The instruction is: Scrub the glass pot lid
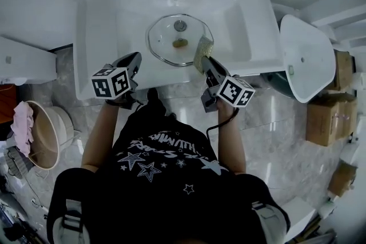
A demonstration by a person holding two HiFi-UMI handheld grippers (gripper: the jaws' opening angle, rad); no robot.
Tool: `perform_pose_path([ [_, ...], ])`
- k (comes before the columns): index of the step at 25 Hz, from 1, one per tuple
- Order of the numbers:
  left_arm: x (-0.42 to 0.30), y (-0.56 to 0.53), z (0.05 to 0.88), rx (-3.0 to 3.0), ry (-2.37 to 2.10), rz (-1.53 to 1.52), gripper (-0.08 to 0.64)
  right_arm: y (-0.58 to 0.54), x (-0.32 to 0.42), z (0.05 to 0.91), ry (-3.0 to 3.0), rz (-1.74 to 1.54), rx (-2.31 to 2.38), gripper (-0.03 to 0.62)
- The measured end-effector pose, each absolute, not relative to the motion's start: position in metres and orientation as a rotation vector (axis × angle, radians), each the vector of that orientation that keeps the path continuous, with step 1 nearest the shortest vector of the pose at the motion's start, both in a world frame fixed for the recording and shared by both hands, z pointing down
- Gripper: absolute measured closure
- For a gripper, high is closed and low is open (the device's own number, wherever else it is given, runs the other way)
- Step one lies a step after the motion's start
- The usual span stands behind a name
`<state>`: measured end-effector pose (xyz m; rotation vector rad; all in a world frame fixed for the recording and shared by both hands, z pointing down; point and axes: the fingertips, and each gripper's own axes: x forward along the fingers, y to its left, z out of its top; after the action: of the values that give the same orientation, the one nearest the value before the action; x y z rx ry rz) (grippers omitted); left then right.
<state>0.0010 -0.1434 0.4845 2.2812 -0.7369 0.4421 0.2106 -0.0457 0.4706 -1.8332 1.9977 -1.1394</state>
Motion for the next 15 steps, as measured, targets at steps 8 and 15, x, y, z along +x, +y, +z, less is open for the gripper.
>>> perform_pose_path([
  [8,0.005,-0.205,0.496,2.248,-0.741,0.424,0.548,-0.112,0.217,0.479,2.077,-1.157,-1.911,0.529],
  [15,0.004,-0.239,0.507,2.230,-0.716,0.436,0.548,-0.156,0.216,0.508,2.227,-1.235,-2.040,0.529],
])
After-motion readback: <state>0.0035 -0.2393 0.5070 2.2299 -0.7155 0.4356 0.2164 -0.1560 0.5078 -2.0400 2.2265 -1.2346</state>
